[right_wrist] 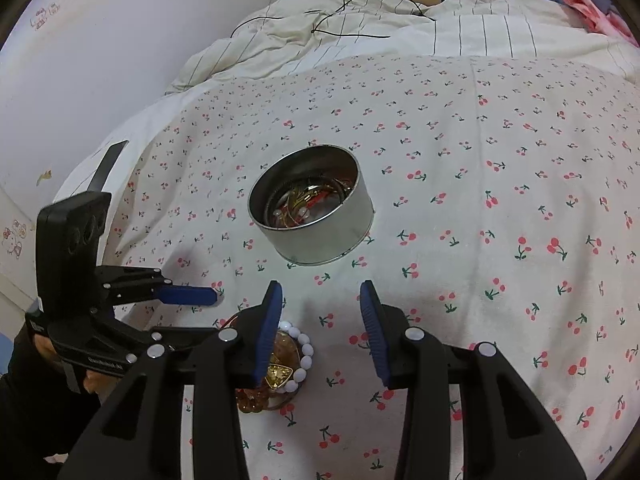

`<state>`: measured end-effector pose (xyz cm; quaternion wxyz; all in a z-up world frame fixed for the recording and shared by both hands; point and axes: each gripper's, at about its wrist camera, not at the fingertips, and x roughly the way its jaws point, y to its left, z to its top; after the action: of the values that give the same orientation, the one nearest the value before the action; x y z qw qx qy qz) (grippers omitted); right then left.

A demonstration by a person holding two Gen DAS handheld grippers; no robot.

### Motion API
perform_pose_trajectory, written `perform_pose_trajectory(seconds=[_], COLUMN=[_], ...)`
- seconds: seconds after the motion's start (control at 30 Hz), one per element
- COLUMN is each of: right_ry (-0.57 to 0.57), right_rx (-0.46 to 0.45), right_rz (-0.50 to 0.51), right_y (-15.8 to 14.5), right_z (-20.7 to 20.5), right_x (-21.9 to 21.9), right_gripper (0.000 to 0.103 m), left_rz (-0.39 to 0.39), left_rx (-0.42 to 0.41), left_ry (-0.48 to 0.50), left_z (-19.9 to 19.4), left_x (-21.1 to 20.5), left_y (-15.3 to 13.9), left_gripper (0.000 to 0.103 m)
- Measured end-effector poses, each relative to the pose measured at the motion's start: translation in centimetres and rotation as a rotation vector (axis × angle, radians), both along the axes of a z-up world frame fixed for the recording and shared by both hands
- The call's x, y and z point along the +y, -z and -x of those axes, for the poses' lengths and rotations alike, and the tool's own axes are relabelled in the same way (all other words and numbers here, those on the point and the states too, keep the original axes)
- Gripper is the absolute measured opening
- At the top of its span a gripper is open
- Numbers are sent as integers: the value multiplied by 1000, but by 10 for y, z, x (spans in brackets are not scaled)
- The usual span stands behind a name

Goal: Organize jewelry

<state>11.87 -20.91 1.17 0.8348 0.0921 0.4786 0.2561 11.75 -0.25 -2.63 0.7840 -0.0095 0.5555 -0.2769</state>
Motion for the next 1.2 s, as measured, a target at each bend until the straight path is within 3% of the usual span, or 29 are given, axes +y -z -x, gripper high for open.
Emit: perform_pose_trajectory(seconds=[0.13,0.23,0.37,0.6,0.83,1.03,1.2], right_ry=[-3,-4,-5,-13,-36,-125,-100], right_rx=[3,1,3,5,4,2,-6], right_rz=[5,7,9,9,2,16,12], right_y=[2,2,2,3,2,2,0], right_z=[-1,-1,0,0,2,9,8], right_x=[3,3,4,5,8,22,18], right_gripper=[44,45,46,46,46,46,52], left_rz=[3,6,-23,11,116,117,329], left_rx=[2,0,-36,-36,-24,-12,-101], left_ry=[25,63,97,102,76,45,71], left_z=[4,9,13,13,8,1,6], left_x=[-9,-15,-18,-7,11,10,20], left_y=[7,6,-2,-15,-30,-27,-63], left_gripper=[51,25,4,2,2,2,2])
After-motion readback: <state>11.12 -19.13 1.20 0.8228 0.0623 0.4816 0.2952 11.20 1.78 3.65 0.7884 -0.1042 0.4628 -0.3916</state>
